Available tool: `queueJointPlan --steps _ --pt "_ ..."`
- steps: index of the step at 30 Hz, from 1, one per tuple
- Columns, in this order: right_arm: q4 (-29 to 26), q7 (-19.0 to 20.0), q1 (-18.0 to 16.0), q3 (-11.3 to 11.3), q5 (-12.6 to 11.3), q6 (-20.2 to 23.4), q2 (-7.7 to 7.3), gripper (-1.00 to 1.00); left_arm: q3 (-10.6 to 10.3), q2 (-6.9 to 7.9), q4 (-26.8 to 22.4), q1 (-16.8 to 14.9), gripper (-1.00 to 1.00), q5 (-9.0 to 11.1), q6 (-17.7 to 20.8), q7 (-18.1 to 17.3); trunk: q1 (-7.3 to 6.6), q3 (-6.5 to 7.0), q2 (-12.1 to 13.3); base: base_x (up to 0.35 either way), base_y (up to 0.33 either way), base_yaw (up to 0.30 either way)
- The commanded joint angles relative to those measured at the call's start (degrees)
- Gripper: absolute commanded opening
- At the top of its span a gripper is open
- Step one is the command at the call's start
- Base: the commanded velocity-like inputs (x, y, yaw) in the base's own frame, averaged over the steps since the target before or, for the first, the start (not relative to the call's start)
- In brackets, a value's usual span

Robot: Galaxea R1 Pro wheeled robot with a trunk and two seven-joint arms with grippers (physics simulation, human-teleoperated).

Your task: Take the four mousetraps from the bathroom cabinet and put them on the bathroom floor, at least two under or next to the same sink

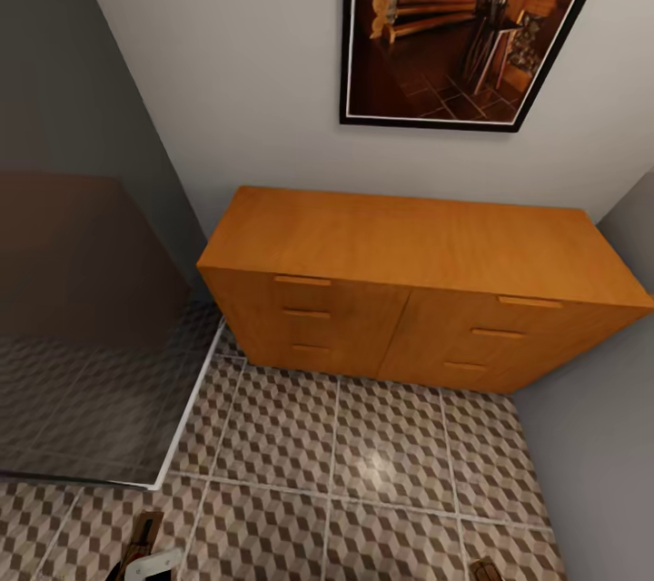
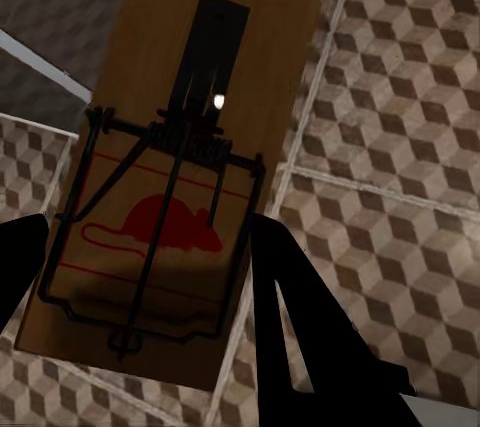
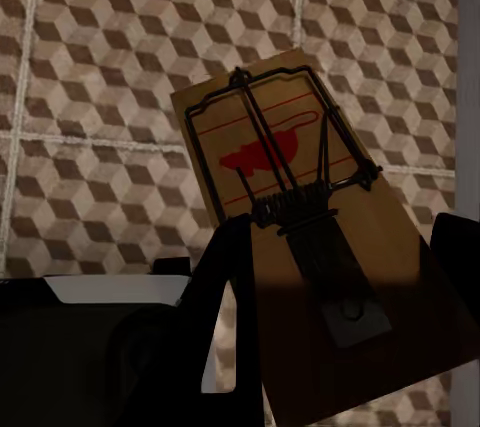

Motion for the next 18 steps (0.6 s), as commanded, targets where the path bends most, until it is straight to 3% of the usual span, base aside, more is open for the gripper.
queueJointPlan --steps 1,18 --pt "-0.1 -0.4 0.0 0.0 0.2 -0.1 0.0 -1.0 -0.4 -0.03 0.1 0.0 -1.0 -0.3 0.0 0.4 0.03 0.0 -0.1 0.0 0.0 0.206" --pt "0.0 -0.4 0.0 0.0 0.2 -0.2 0.0 -1.0 -0.4 -0.03 0.1 0.0 -1.0 -0.3 0.3 0.3 0.03 1.21 -0.1 0.0 0.0 0.213"
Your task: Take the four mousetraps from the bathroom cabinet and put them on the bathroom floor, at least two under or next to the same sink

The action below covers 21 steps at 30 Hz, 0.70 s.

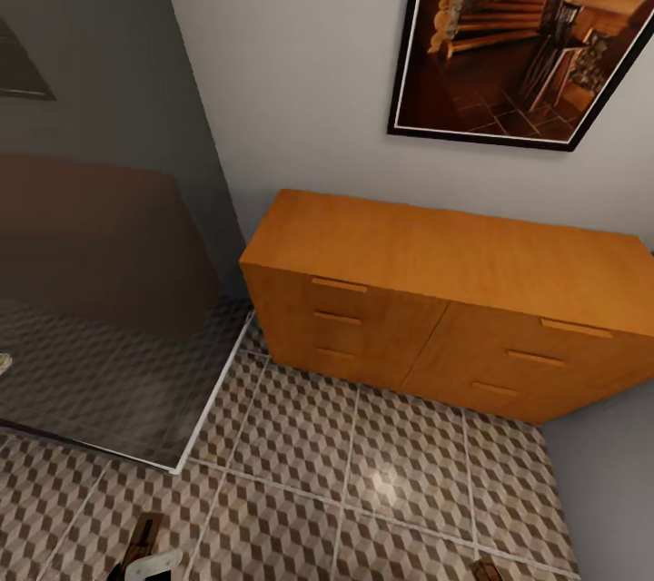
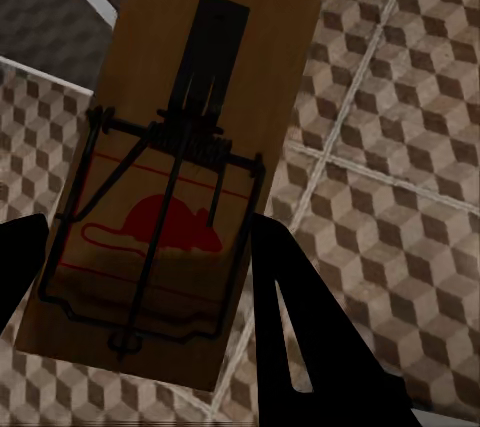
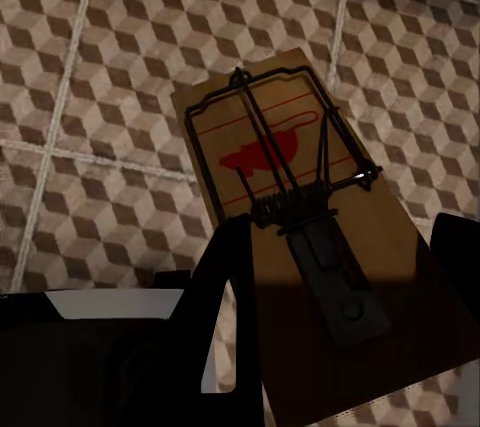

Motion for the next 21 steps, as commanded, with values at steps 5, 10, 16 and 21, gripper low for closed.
queueJointPlan --steps 5,10,16,21 --pt "0.0 -0.4 0.0 0.0 0.2 0.0 0.0 -1.0 -0.4 -0.03 0.1 0.0 -1.0 -0.3 0.4 0.3 0.03 0.28 -0.1 0.0 0.0 0.214" --pt "0.0 -0.4 0.0 0.0 0.2 0.0 0.0 -1.0 -0.4 -0.03 0.1 0.0 -1.0 -0.3 0.4 0.3 0.03 0.61 -0.1 0.0 0.0 0.214" --pt "0.0 -0.4 0.0 0.1 0.2 0.0 0.0 -1.0 -0.4 -0.09 0.1 0.0 -1.0 -0.3 0.4 0.3 0.03 0.99 -0.1 0.0 0.0 0.214" --pt "0.1 -0.4 0.0 0.1 0.2 0.0 0.0 -1.0 -0.4 -0.11 0.1 0.0 -1.0 -0.3 0.4 0.3 0.03 1.32 -0.1 0.0 0.0 0.214"
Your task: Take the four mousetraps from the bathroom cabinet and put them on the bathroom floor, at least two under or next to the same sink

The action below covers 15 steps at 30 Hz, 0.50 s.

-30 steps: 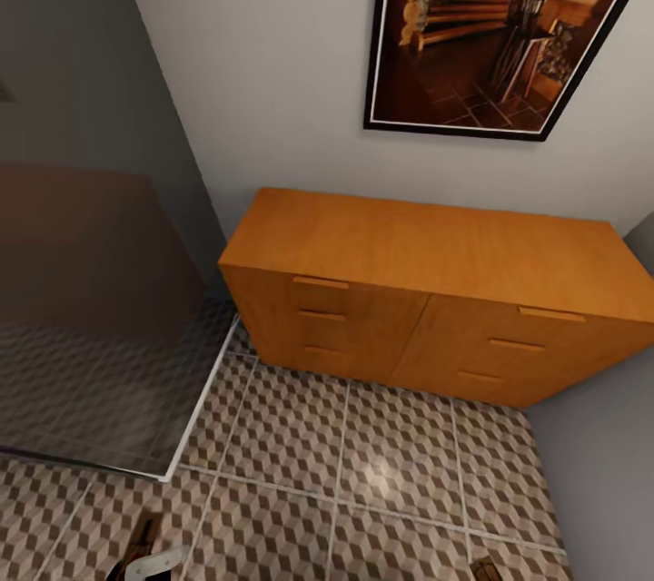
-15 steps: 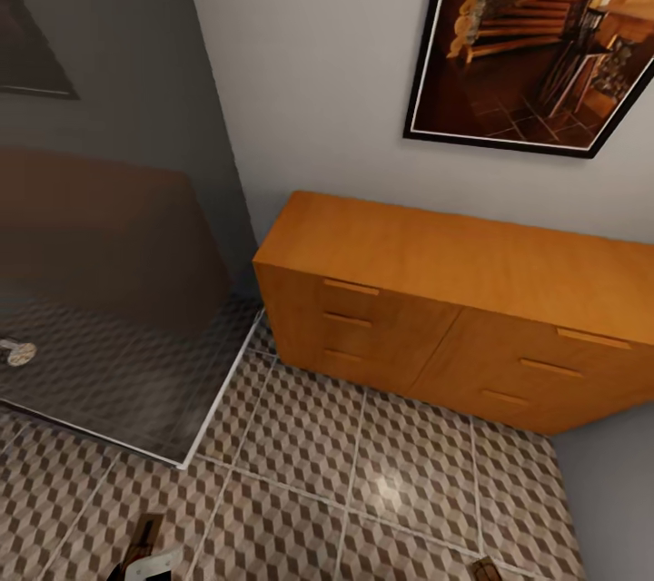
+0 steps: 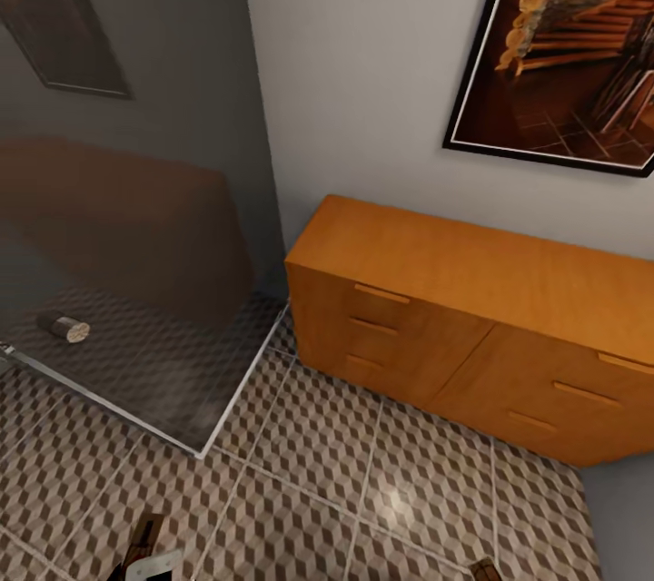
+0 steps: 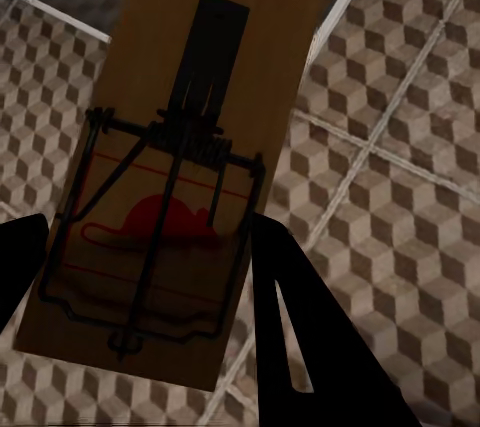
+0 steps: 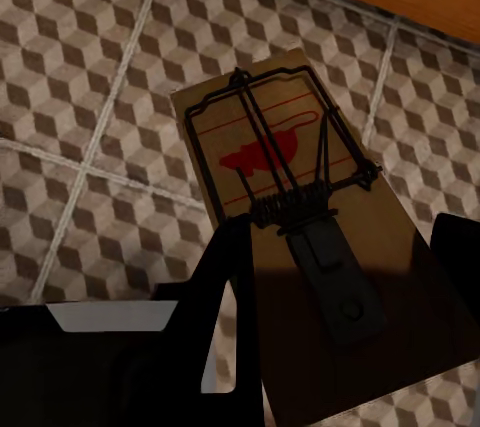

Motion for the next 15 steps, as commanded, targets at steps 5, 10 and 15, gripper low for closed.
queueJointPlan --steps 5,10,15 --pt "0.0 -0.4 0.0 0.1 0.2 0.0 0.0 -1.0 -0.4 -0.03 0.1 0.0 -1.0 -0.3 -0.1 0.4 0.03 0.25 -0.1 0.0 0.0 0.214" --pt "0.0 -0.4 0.0 0.1 0.2 0.0 0.0 -1.0 -0.4 -0.03 0.1 0.0 -1.0 -0.3 -0.1 0.4 0.03 0.57 -0.1 0.0 0.0 0.214" --pt "0.0 -0.4 0.0 0.1 0.2 0.0 0.0 -1.0 -0.4 -0.03 0.1 0.0 -1.0 -0.3 -0.1 0.4 0.03 0.89 -0.1 0.0 0.0 0.214"
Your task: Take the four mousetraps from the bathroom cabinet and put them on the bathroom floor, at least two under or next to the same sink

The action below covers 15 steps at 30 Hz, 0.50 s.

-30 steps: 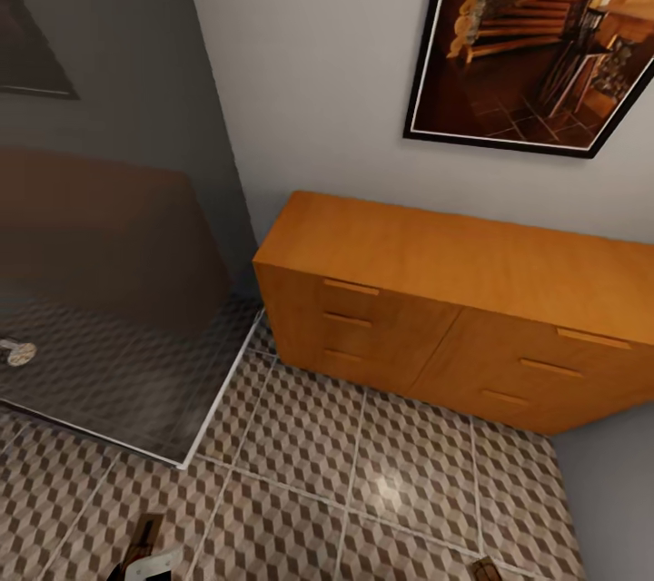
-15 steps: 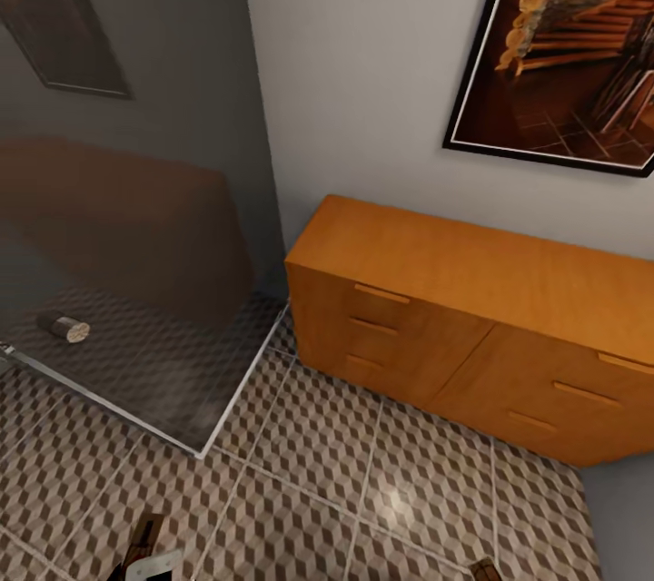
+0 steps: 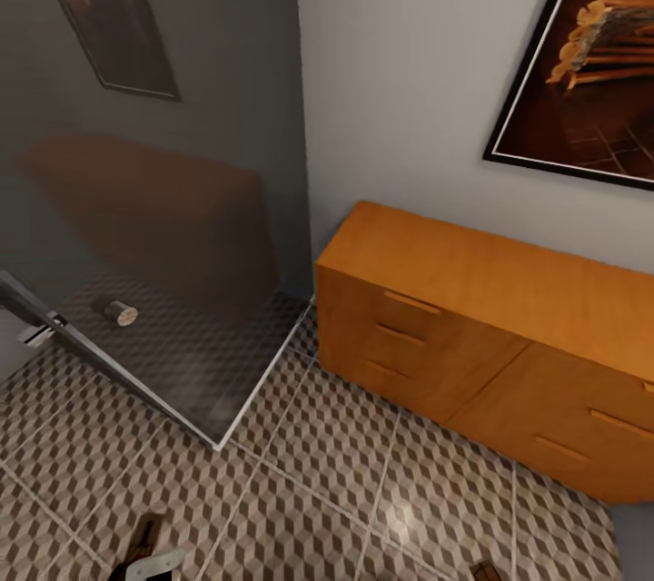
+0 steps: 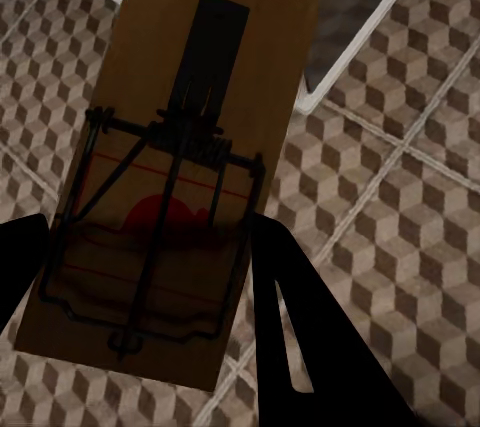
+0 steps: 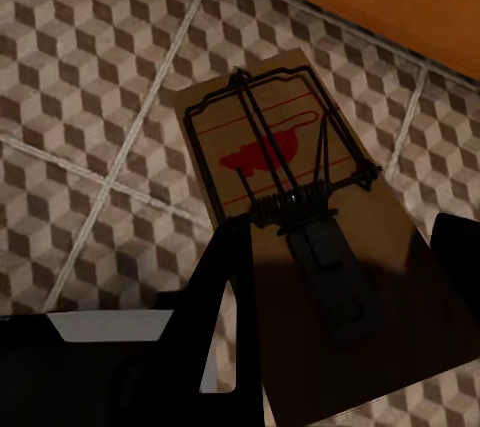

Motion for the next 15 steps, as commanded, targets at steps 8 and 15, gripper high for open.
queueJointPlan --steps 8,15 --pt "0.0 -0.4 0.0 0.0 0.2 0.0 0.0 -1.0 -0.4 -0.03 0.1 0.0 -1.0 -0.3 -0.1 0.4 0.03 0.44 -0.1 0.0 0.0 0.214" --pt "0.0 -0.4 0.0 0.0 0.2 0.0 0.0 -1.0 -0.4 -0.03 0.1 0.0 -1.0 -0.3 -0.1 0.4 0.03 0.88 -0.1 0.0 0.0 0.214"
